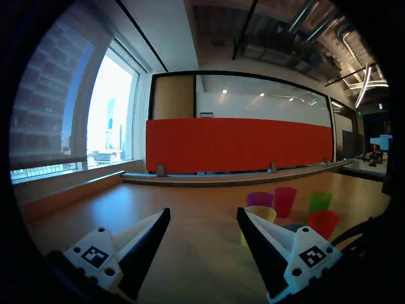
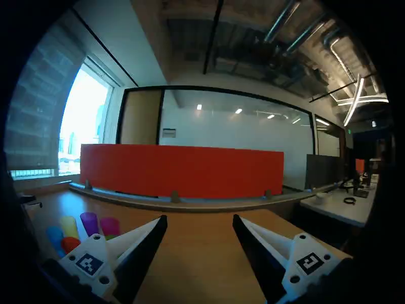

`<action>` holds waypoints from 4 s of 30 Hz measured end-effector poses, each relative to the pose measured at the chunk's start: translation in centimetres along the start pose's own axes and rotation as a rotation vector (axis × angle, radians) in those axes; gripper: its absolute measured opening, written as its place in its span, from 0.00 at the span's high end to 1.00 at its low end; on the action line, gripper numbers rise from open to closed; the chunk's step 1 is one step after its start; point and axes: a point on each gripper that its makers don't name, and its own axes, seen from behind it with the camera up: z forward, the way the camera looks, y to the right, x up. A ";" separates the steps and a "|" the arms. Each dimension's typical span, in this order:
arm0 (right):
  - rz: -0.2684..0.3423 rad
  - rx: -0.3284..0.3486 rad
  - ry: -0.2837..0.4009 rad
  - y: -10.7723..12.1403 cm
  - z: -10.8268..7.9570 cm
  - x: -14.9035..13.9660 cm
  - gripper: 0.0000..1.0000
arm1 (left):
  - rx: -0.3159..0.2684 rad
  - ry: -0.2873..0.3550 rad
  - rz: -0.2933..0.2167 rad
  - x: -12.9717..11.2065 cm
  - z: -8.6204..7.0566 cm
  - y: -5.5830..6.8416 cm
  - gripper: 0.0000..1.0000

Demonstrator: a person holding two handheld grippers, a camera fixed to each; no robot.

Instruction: Pour water

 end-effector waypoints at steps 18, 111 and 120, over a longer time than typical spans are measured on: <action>0.040 0.033 0.016 0.5 1.1 -3.3 0.00 | 0.000 0.000 0.000 0.0 0.0 0.0 0.02; 0.044 0.044 -0.040 -1.0 2.6 -9.7 0.00 | 0.000 0.000 0.000 0.0 0.0 0.0 0.02; 0.043 0.044 -0.040 -1.0 2.6 -9.6 0.00 | 0.000 0.000 0.000 0.0 0.0 0.0 0.02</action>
